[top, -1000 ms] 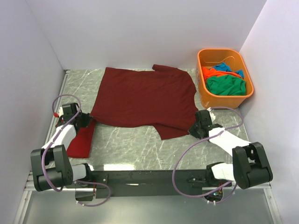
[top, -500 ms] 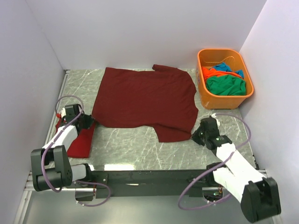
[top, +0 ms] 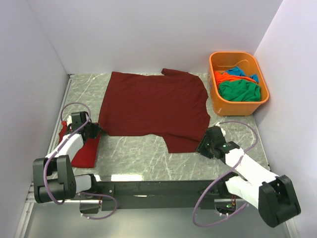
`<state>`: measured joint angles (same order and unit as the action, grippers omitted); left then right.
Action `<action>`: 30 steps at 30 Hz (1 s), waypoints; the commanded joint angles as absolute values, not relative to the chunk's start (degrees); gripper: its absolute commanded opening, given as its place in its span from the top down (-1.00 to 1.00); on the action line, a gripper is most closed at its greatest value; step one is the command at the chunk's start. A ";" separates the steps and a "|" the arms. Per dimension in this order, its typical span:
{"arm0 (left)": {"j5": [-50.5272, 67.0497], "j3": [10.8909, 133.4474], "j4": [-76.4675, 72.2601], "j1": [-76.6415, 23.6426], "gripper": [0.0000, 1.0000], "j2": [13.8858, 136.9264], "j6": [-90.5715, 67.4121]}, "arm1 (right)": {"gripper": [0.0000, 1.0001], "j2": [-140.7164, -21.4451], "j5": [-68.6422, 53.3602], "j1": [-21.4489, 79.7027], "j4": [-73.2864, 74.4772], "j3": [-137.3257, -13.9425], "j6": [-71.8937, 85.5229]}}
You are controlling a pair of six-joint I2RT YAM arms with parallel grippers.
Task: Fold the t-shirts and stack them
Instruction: Flatten the tshirt out
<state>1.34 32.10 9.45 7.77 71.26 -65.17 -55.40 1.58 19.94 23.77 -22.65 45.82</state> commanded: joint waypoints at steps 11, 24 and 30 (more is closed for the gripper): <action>1.32 32.78 8.61 7.38 0.99 69.26 -64.51 | 0.01 -58.97 16.43 23.12 22.85 -24.43 51.42; 2.28 33.13 8.35 7.29 0.99 69.96 -64.25 | 0.01 -63.54 16.35 24.34 20.92 -26.01 50.89; 1.85 33.31 9.23 7.29 0.99 69.26 -63.81 | 0.29 -65.66 15.56 26.80 20.04 -26.02 52.12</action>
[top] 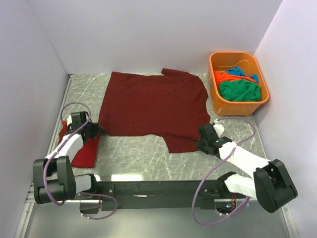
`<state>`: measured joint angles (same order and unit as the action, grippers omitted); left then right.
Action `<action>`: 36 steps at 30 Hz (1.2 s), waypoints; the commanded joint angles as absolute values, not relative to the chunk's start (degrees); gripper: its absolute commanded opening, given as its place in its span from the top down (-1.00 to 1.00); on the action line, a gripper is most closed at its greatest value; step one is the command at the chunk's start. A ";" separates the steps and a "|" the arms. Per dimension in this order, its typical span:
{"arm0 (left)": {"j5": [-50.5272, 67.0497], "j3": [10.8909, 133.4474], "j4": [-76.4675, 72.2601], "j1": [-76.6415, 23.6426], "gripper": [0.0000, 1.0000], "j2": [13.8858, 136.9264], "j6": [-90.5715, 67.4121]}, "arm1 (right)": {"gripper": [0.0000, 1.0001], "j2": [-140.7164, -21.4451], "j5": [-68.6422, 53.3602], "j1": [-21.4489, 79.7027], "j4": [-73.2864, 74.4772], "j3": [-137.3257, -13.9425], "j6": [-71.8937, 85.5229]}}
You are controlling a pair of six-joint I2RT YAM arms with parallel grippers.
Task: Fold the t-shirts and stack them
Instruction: Flatten the tshirt out, then fold the tshirt
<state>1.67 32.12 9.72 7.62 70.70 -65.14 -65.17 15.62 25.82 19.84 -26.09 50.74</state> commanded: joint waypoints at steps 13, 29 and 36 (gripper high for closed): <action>-4.29 33.84 15.19 7.29 0.99 66.71 -62.23 | 1.00 -42.65 10.91 26.81 32.33 -23.82 51.42; -10.63 35.06 23.46 7.29 0.99 60.82 -60.47 | 1.00 -25.84 7.91 26.72 47.99 -30.84 51.68; -10.28 41.03 21.71 6.16 0.99 65.55 -60.91 | 1.00 -35.38 12.03 26.72 41.23 -36.82 48.61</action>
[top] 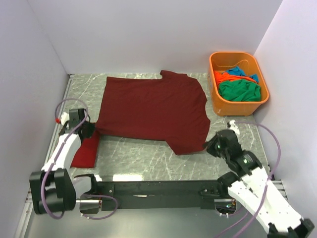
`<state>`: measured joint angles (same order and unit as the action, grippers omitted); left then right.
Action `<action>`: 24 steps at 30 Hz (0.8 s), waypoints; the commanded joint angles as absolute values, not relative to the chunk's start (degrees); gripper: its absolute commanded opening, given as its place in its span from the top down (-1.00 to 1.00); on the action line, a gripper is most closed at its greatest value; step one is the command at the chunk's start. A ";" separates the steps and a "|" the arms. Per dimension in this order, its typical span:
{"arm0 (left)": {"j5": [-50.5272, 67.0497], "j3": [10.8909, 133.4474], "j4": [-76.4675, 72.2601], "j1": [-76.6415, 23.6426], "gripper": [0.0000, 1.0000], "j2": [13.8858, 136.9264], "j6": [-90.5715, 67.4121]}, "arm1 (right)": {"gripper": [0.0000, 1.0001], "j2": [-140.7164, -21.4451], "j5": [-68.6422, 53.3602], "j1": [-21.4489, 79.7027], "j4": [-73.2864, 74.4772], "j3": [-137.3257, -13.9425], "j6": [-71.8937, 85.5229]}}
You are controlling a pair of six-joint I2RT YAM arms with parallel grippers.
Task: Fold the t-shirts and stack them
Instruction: Fold the tshirt
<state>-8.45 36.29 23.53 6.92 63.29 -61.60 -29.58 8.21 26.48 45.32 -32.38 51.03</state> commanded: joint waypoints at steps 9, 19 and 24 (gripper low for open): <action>-13.18 55.71 21.62 1.50 0.99 83.75 -63.63 | 1.00 -63.15 14.85 23.03 25.32 -50.00 40.52; -15.12 67.06 24.08 0.79 0.99 98.07 -64.34 | 1.00 -80.41 10.20 16.88 19.60 -61.43 36.48; -13.71 69.78 23.47 0.79 0.99 101.68 -64.77 | 1.00 -85.68 9.05 16.26 19.42 -65.82 35.86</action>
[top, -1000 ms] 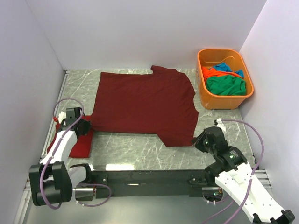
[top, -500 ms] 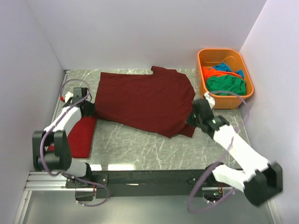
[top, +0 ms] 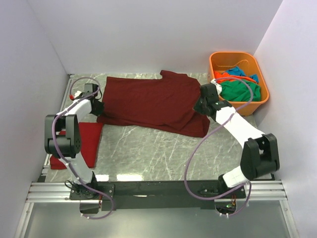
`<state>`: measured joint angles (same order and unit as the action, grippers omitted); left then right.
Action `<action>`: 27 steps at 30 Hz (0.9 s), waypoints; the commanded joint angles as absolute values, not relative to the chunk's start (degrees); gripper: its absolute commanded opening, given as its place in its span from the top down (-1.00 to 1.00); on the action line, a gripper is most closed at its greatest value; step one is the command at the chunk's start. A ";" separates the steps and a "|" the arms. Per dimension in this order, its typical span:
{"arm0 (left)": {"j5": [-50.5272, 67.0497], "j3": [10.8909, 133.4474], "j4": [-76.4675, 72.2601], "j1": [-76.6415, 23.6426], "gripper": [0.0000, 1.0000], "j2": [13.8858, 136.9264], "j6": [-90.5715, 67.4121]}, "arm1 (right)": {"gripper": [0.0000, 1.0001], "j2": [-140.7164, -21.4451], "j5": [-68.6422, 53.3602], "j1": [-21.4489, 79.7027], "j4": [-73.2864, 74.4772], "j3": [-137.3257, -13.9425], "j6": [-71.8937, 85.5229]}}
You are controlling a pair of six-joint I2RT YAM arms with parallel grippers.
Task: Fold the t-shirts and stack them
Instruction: Fold the tshirt
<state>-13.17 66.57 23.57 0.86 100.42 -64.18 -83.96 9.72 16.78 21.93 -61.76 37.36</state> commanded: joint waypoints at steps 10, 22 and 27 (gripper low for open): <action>-13.98 72.60 23.73 0.79 0.99 103.88 -65.39 | 1.00 -89.65 7.47 13.36 18.20 -68.82 35.33; -13.54 73.12 22.68 0.79 0.99 105.12 -65.21 | 1.00 -95.18 7.12 13.18 18.54 -75.58 33.93; -13.45 73.39 22.50 0.88 0.99 105.29 -65.57 | 1.00 -96.32 7.56 13.18 18.81 -78.04 33.14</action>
<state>-13.15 71.07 23.75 0.86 105.10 -64.79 -96.16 6.37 13.50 20.18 -74.22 34.50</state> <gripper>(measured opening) 0.026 0.016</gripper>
